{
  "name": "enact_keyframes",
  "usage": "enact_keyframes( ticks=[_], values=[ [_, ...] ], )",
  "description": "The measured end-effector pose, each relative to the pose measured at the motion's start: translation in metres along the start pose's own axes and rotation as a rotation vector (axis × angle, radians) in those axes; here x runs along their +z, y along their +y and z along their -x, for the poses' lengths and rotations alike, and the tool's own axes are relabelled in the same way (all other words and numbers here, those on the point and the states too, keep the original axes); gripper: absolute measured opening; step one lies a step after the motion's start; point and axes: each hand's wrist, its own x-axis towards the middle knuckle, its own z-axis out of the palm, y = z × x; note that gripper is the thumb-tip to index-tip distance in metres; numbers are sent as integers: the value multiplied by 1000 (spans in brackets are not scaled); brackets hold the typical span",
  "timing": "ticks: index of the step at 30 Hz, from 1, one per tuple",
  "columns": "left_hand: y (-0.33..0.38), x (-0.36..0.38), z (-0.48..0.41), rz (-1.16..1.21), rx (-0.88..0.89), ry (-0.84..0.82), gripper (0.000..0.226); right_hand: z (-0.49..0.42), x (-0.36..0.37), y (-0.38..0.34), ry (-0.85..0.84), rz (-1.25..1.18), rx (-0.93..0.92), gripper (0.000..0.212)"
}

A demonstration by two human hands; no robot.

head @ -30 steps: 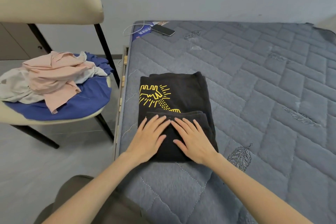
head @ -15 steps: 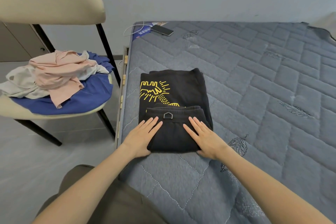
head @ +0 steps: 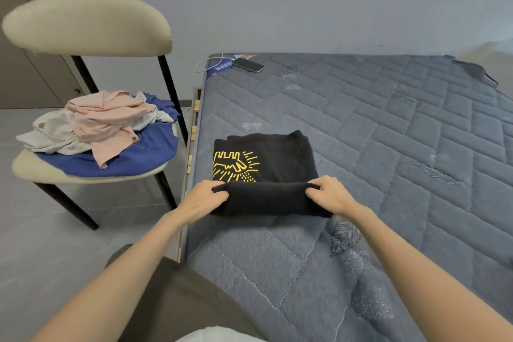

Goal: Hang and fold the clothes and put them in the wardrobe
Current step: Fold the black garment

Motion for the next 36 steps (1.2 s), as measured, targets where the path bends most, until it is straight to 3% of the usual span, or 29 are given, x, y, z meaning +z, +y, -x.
enact_keyframes(
  ticks=[2, 6, 9, 13, 18, 22, 26, 28, 32, 36],
  values=[
    [3, -5, 9, 120, -104, -10, 21, 6, -4, -7, -90, -115, 52, 33],
    [-1, -10, 20, 298, -257, -25, 20, 13, -6, -22, -269, -262, 126, 22],
    [-12, -9, 11, 425, -349, 120, 28, 2, -3, -25, -116, -243, 137, 17],
    [-12, -4, -8, 570, -353, 246, 30, -20, -1, -31, 184, -479, 214, 12],
    [-9, 1, -33, 634, -373, 204, 57, -43, 20, -28, 375, -570, 300, 23],
    [-22, 17, -51, 535, -369, 293, 37, -56, 32, -18, 397, -600, 275, 42],
    [-31, 32, -63, 423, -435, 402, 54, -52, 54, -5, 287, -319, 402, 65],
    [-35, 38, -67, 327, -425, 437, 57, -46, 66, 1, 283, -114, 461, 57],
    [-39, 42, -72, 271, -413, 482, 53, -49, 69, 9, 378, 14, 343, 39],
    [-37, 46, -75, 88, -502, 517, 48, -52, 68, 13, 390, 186, 366, 42]
  ],
)
